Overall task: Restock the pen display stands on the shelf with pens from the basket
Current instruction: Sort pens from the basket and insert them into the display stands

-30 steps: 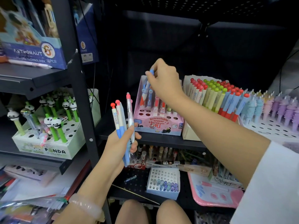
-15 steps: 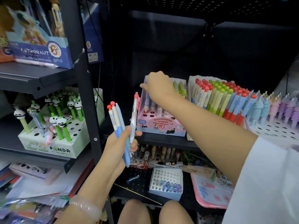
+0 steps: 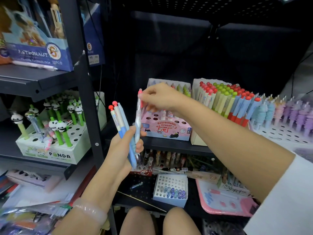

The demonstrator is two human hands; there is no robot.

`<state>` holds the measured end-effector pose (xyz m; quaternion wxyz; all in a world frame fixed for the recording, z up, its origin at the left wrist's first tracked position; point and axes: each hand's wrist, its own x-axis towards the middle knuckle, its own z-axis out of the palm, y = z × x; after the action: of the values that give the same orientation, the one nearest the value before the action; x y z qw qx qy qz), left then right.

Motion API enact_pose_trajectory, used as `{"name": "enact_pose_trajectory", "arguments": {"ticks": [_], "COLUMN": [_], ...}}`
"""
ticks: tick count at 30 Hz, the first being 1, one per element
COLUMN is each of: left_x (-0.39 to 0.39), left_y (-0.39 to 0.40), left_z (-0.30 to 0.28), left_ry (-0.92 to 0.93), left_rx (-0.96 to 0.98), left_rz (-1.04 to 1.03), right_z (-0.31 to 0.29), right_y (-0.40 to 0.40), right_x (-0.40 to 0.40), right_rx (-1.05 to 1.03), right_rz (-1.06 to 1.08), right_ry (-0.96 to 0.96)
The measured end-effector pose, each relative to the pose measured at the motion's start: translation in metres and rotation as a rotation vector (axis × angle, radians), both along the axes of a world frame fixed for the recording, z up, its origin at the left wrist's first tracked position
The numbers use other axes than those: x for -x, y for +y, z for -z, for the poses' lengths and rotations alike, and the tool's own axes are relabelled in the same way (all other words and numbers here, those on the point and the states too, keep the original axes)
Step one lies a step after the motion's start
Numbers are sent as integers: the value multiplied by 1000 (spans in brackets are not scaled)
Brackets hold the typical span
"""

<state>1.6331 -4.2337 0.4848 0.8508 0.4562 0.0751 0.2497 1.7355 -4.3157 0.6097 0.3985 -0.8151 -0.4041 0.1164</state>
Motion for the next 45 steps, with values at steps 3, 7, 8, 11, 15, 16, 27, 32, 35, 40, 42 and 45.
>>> {"name": "enact_pose_trajectory", "arguments": {"ticks": [3,7,8,11,15,16,27,32,35,40,42,45], "left_x": [-3,-5,-6,-7,-8,-9,0,3,4,4,3,0], "left_y": [-9,-17,-18,-22,-26,-26,-14,-11,-10,-17,-22,-31], "left_z": [-3,-5,-5,-3,-4,-5,-3,-4,-6,-13,-19,-23], "left_ry": [-11,40,51,78,100,98,109,81,80,29,28,42], "left_rx": [-19,-53,-65,-111,-157,-153,-170,-180,-215,-106,-46,-58], "left_rz": [35,45,47,44,19,8,-62,-70,-74,-76,-46,40], "right_z": [4,-3,-4,0,9,11,19,20,18,26,33,43], "right_y": [-10,-30,-38,-57,-55,-49,0,5,0,-22,-32,-49], "right_x": [-4,-15,-18,-25,-20,-19,-19,-19,-17,-2,4,3], "right_rx": [-94,-401,-456,-500,-467,-433,118,325,434,49,55,207], "right_rz": [-15,186,250,374,324,304,410,506,492,297,-27,-249], "right_ry": [117,16,-77,-323,-353,-386,-739,-801,-823,-857,-1019,-1170]}}
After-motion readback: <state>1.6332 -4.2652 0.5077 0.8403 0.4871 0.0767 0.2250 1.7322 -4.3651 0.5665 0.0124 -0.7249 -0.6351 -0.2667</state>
